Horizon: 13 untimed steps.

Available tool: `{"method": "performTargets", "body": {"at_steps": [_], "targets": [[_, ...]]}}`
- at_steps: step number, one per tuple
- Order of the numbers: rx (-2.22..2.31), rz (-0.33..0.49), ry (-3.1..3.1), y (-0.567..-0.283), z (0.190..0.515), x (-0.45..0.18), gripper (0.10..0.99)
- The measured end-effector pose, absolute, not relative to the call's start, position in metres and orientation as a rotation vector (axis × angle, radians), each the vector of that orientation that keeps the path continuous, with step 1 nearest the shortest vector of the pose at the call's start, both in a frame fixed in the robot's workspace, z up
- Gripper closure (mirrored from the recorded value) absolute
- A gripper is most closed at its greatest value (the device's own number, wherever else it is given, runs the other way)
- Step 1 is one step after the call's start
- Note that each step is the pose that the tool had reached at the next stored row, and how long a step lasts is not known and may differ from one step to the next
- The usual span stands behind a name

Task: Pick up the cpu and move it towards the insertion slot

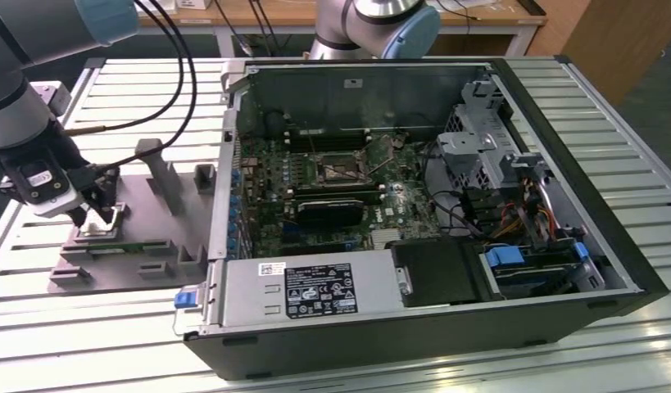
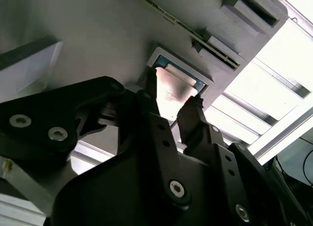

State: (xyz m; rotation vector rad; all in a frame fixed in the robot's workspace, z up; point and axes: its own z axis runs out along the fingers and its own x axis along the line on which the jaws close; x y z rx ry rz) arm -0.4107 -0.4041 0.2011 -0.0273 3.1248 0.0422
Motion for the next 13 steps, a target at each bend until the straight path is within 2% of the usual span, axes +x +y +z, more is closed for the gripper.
{"method": "performTargets", "body": {"at_steps": [2,3,4,5,6,13], "targets": [[-0.027,0.042,3.125,-0.4041,0.2011,-0.4107,0.561],[-0.027,0.042,3.125,-0.4041,0.2011,-0.4107,0.561],[-0.027,0.042,3.125,-0.4041,0.2011,-0.4107,0.502],[-0.027,0.042,3.125,-0.4041,0.2011,-0.4107,0.502],[-0.027,0.042,3.125,-0.4041,0.201,-0.4107,0.439],[0.003,0.044,3.125,-0.4026,0.1971,-0.4108,0.439]]}}
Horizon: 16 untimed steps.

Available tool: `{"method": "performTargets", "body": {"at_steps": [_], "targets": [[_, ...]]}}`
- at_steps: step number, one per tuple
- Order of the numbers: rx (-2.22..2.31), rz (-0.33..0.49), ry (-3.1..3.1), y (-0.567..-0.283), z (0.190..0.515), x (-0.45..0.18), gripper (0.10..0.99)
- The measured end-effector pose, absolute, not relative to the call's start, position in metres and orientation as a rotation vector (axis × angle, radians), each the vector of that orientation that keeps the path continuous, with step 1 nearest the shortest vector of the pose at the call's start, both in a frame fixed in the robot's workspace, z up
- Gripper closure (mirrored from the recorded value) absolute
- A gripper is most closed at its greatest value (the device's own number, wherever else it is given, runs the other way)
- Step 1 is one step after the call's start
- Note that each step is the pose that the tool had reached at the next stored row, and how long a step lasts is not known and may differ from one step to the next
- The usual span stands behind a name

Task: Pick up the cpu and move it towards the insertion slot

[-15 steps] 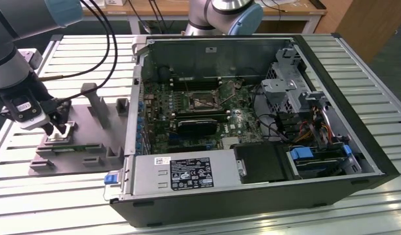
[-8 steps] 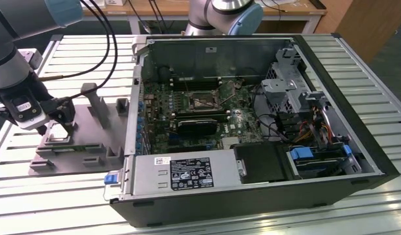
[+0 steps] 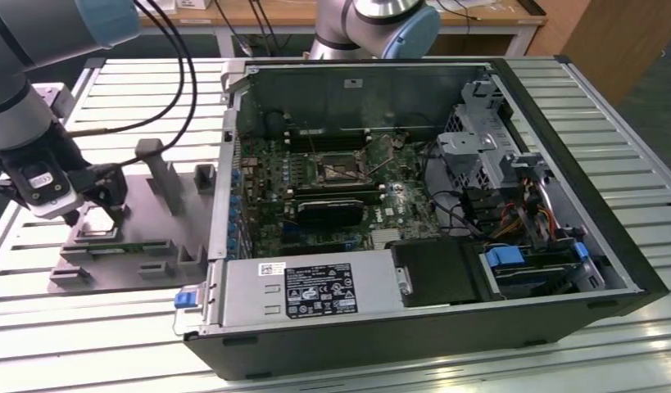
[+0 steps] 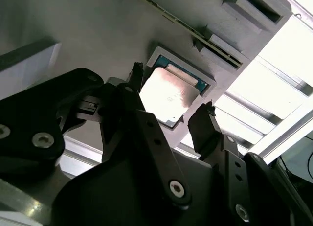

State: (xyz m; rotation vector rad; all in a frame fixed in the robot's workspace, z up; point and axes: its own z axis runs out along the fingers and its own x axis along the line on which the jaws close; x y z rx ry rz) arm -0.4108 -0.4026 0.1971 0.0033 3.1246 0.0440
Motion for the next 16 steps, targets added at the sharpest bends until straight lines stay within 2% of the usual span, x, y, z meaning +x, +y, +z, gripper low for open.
{"method": "performTargets", "body": {"at_steps": [16], "targets": [[0.002,0.082,3.122,-0.402,0.183,-0.415,0.439]]}}
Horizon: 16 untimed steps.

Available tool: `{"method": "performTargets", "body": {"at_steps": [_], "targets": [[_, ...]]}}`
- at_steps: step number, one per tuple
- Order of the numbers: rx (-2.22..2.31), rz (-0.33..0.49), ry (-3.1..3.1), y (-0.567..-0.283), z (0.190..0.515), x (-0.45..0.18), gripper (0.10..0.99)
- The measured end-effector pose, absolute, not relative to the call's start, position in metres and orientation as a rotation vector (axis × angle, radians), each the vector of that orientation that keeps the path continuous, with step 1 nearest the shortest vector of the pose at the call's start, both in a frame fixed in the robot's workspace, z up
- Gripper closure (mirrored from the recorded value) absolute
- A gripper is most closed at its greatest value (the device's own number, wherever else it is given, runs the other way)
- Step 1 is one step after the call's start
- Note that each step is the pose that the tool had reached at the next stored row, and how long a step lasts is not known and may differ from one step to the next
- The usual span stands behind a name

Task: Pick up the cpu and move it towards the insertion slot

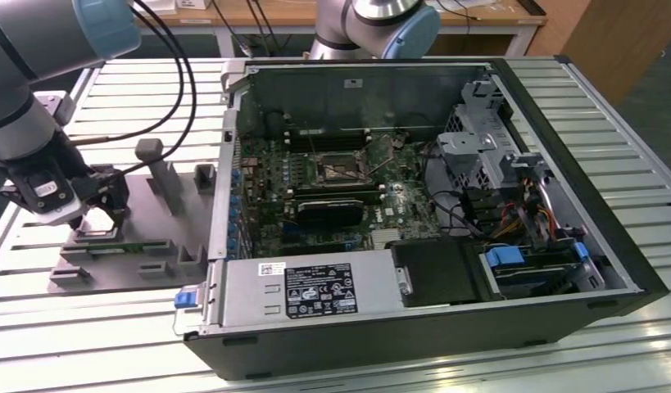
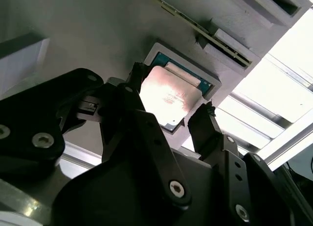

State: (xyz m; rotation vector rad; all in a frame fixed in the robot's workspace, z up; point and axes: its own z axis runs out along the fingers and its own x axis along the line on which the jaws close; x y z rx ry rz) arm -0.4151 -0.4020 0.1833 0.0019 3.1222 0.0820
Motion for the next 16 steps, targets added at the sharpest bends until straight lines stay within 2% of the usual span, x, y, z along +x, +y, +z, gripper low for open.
{"method": "performTargets", "body": {"at_steps": [16], "targets": [[-0.033,0.083,3.123,-0.402,0.1823,-0.4152,0.451]]}}
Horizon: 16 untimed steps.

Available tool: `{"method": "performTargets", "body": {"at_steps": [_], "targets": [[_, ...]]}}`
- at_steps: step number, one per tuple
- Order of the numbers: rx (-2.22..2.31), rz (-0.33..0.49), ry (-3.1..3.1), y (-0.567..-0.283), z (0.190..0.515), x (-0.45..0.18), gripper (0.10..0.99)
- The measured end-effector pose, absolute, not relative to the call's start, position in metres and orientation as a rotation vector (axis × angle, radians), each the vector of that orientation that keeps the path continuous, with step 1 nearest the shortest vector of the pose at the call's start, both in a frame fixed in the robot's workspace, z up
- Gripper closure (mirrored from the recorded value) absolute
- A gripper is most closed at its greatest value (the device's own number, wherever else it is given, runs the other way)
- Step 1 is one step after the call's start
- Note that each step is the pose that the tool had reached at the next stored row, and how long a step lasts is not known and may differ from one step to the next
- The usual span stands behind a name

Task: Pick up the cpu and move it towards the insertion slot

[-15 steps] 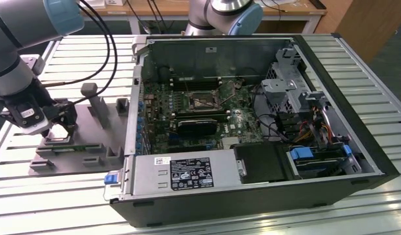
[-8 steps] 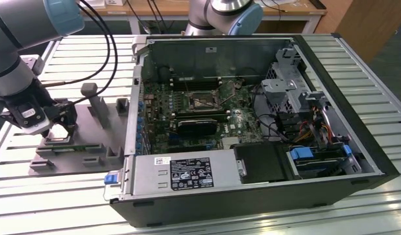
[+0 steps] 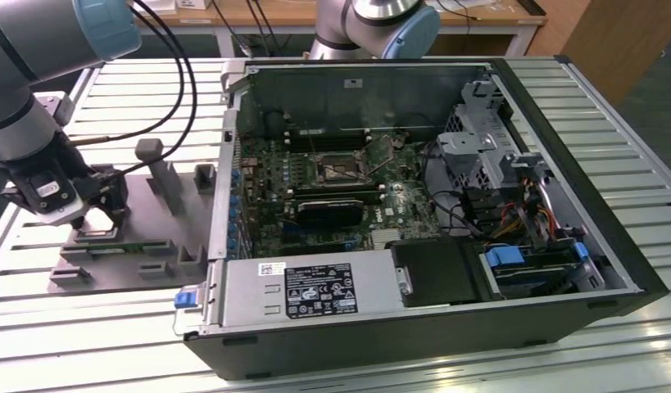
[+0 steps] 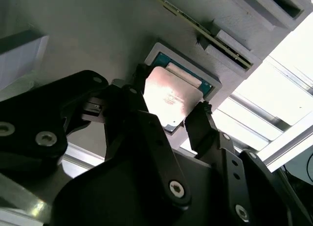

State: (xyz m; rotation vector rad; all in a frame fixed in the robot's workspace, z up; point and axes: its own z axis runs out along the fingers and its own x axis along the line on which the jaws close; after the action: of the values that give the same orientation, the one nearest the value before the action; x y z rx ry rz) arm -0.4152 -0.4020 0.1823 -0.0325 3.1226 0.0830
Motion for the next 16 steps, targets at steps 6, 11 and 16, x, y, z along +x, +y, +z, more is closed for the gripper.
{"method": "performTargets", "body": {"at_steps": [6,11,16], "targets": [[-0.034,0.083,3.123,-0.402,0.182,-0.415,0.545],[-0.034,0.083,3.123,-0.402,0.187,-0.415,0.545],[-0.034,0.083,3.123,-0.402,0.195,-0.415,0.545]]}}
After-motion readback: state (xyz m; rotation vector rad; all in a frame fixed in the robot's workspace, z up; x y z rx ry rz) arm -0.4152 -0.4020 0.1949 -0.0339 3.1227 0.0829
